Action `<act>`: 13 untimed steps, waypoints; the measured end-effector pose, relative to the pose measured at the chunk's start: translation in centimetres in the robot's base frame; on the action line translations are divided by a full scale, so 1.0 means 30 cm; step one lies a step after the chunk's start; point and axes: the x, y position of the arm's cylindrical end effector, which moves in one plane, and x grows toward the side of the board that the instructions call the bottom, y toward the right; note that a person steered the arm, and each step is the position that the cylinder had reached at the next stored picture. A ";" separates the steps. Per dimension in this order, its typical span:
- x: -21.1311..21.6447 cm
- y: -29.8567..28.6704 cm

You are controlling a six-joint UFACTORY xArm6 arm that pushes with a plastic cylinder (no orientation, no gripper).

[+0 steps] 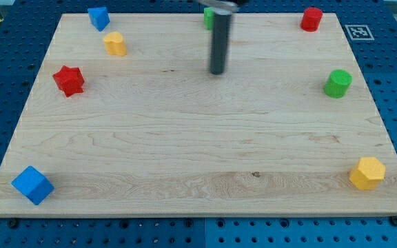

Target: Place the heart at the bottom center of the board

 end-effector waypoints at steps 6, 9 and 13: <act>-0.315 -0.717; -0.116 -0.407; 0.197 -0.081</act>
